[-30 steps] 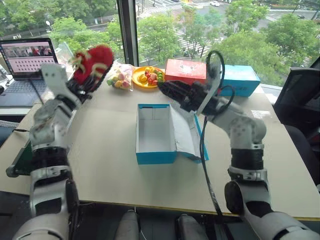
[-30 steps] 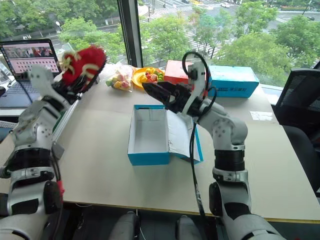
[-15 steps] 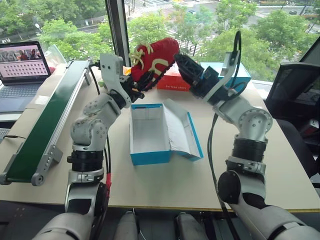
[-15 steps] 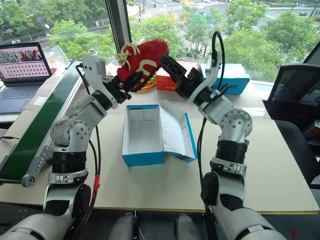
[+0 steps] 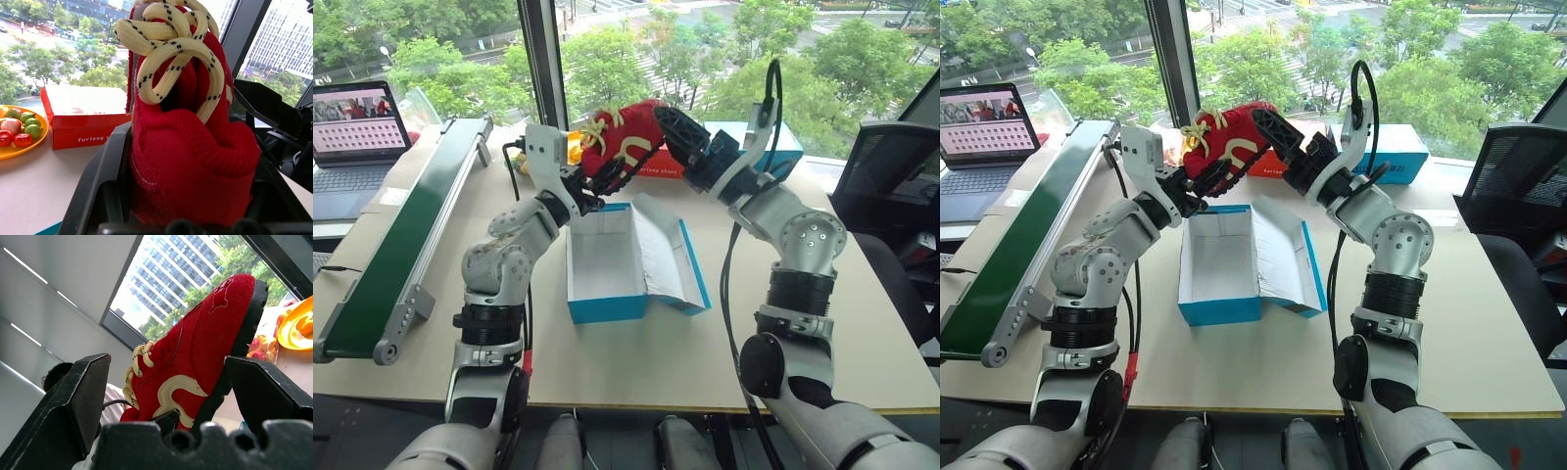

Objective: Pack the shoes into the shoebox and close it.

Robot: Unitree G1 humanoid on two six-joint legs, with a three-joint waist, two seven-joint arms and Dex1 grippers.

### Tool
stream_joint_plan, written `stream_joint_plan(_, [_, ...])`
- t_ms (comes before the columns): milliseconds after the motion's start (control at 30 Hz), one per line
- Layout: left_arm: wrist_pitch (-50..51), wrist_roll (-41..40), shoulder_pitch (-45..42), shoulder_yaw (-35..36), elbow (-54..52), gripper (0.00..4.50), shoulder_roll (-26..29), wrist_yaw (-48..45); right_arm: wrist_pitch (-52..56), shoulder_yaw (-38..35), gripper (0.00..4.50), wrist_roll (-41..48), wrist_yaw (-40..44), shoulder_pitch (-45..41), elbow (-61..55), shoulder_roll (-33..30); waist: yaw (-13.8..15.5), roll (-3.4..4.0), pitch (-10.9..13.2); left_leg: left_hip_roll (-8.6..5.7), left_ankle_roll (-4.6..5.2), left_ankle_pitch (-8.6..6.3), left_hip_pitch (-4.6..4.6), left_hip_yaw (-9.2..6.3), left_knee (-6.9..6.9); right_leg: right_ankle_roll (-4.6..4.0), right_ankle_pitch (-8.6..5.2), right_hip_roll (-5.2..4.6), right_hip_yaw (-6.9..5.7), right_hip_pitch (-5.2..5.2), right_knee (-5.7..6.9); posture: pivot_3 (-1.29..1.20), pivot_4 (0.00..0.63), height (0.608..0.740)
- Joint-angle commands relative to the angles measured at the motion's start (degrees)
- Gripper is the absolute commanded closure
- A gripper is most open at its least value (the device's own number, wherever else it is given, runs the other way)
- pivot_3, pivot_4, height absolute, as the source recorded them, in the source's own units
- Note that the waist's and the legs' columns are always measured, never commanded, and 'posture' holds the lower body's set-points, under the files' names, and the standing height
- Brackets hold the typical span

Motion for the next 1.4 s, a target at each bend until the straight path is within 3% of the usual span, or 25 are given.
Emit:
stream_joint_plan(33, [-1.49, -0.44, -1.9, 1.74, -2.17, 2.57, 1.35, -0.74, -0.8, -1.15, 0.0, 0.6, 2.0, -1.34, -0.36, -2.5, -0.04, 0.02, 0.01, 0.0, 0.0, 0.0, 0.0, 0.0, 0.0, 0.0, 0.0, 0.0, 0.0, 0.0, 0.0, 0.0, 0.15, 0.74])
stream_joint_plan(567, [3.6, -1.82, 2.69, -3.68, -12.91, 2.57, -6.45, 3.93, -0.6, 0.08, 0.0, 4.07, 0.77, -4.64, -1.8, 2.84, -0.1, 0.03, 0.02, 0.0, 0.0, 0.0, 0.0, -0.03, 0.01, 0.0, 0.0, 0.01, 0.0, 0.02, 0.0, 0.0, 0.15, 0.74])
stream_joint_plan(600, [3.82, -1.82, 2.83, -3.67, -13.14, 2.57, -6.56, 4.08, -0.7, 0.12, 0.52, 3.96, 0.69, -4.6, -1.81, 2.9, -0.11, 0.03, 0.02, 0.0, 0.01, 0.0, 0.0, -0.04, 0.02, 0.0, 0.0, 0.01, 0.0, 0.04, 0.0, 0.0, 0.15, 0.74])
stream_joint_plan(633, [3.85, -1.76, 2.92, -3.65, -13.24, 2.57, -6.5, 4.03, -0.81, 0.09, 0.63, 3.95, 0.69, -4.49, -1.86, 2.97, -0.11, 0.03, 0.02, 0.0, 0.01, 0.0, 0.0, -0.04, 0.02, 0.0, 0.0, 0.01, 0.0, 0.03, 0.0, 0.0, 0.15, 0.74])
stream_joint_plan(733, [3.69, -1.52, 2.71, -2.82, -12.87, 2.57, -6.04, 4.33, -1.01, -0.12, 1.57, 4.19, 0.45, -4.16, -2.19, 3.15, -0.1, 0.03, 0.02, 0.0, 0.01, 0.0, 0.0, -0.04, 0.0, 0.0, 0.0, 0.01, 0.0, 0.02, 0.0, 0.0, 0.15, 0.74])
stream_joint_plan(867, [3.79, -0.73, 2.79, -2.65, -12.57, 2.57, -4.67, 4.12, -1.23, -0.02, 3.03, 3.89, 0.03, -4.38, -2.34, 3.09, -0.15, 0.03, 0.02, 0.0, 0.01, 0.0, 0.0, -0.04, 0.0, 0.0, 0.0, 0.01, 0.0, 0.02, 0.0, 0.0, 0.15, 0.74])
stream_joint_plan(900, [4.39, -2.07, 3.15, -1.74, -12.88, 2.12, -4.22, 3.4, -1.39, 0.27, 3.31, 3.46, -0.14, -4.77, -2.41, 2.92, -0.17, 0.03, 0.02, 0.0, 0.01, 0.0, 0.0, -0.04, 0.0, 0.0, 0.0, 0.01, 0.0, 0.02, 0.0, 0.0, 0.15, 0.74])
stream_joint_plan(1000, [6.09, -5.25, 4.66, -0.15, -15.0, 0.95, -0.4, -0.64, -1.92, 1.14, 4.15, 2.2, -0.13, -5.78, -2.47, 2.28, -0.28, 0.04, 0.02, 0.0, 0.01, 0.0, 0.0, -0.04, 0.0, 0.0, 0.0, 0.01, 0.0, 0.01, 0.0, 0.0, 0.15, 0.74])
stream_joint_plan(1100, [8.15, -7.32, 7.02, 0.85, -17.41, 0.02, 7.05, -6.74, -2.64, 1.82, 4.19, 0.9, 0.1, -6.75, -2.02, 1.55, -0.42, 0.1, 0.06, 0.0, 0.01, 0.0, 0.0, -0.04, -0.04, 0.0, 0.0, 0.01, 0.01, -0.02, 0.0, 0.0, 0.15, 0.74])
stream_joint_plan(1233, [8.51, -7.73, 13.95, 2.07, -20.47, 0.0, 21.02, -17.54, -2.33, 5.49, 4.2, -3.4, 0.46, -8.38, -1.75, -0.35, -0.86, 0.24, 0.16, 0.0, 0.01, 0.0, 0.0, -0.02, -0.08, -0.01, -0.01, 0.03, 0.06, -0.1, 0.02, 0.0, 0.15, 0.74])
stream_joint_plan(1400, [6.02, -5.47, 21.84, 3.9, -20.0, 0.0, 32.51, -25.27, 4.51, 14.57, 4.2, -8.4, -0.34, -8.96, -4.1, -1.62, -0.72, 0.27, 0.19, 0.02, 0.01, 0.0, 0.0, 0.01, -0.09, -0.05, -0.03, 0.02, 0.05, -0.11, 0.0, 0.0, 0.15, 0.74])
